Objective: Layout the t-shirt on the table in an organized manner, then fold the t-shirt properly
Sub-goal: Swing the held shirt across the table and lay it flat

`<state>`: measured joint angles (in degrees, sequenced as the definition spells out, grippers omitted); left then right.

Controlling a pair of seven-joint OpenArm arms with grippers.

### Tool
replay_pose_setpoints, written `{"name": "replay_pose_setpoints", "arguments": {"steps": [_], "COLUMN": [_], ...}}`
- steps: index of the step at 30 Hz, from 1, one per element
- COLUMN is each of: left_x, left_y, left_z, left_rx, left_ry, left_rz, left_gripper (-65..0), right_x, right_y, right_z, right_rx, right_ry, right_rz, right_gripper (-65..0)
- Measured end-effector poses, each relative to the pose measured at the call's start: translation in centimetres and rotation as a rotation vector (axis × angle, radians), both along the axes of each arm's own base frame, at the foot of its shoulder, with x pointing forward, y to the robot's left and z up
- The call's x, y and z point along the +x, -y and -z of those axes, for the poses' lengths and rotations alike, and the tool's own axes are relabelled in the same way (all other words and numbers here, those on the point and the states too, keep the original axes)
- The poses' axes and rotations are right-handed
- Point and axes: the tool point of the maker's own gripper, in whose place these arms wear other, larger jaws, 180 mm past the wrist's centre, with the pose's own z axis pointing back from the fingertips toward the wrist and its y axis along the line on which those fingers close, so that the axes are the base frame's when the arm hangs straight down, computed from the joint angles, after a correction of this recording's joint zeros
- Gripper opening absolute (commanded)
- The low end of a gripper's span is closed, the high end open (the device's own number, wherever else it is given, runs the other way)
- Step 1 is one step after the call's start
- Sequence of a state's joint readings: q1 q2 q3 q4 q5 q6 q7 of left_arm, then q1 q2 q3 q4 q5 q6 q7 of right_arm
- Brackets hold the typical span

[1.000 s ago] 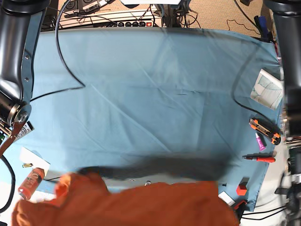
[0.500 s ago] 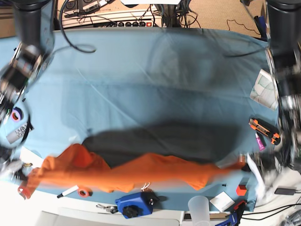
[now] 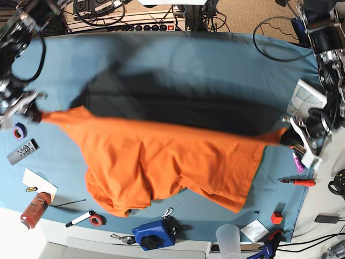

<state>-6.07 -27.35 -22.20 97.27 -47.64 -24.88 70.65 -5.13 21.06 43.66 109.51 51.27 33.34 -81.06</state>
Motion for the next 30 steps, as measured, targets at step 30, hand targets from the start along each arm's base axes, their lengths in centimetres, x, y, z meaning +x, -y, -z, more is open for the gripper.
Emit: {"name": "replay_pose_setpoints", "arguments": {"steps": [30], "left_x": [-14.3], "left_y": [0.6], "left_z": [10.0], "left_rx": [0.002], "left_ry": [-0.354], "left_rz": [0.009], "left_gripper": [-65.0], "right_x": [-11.6], "right_y": [-3.2], "right_z": [9.4], "right_rx": [0.113], "right_ry": [-0.345], "right_rz": [-0.028], "right_gripper": [-65.0]}}
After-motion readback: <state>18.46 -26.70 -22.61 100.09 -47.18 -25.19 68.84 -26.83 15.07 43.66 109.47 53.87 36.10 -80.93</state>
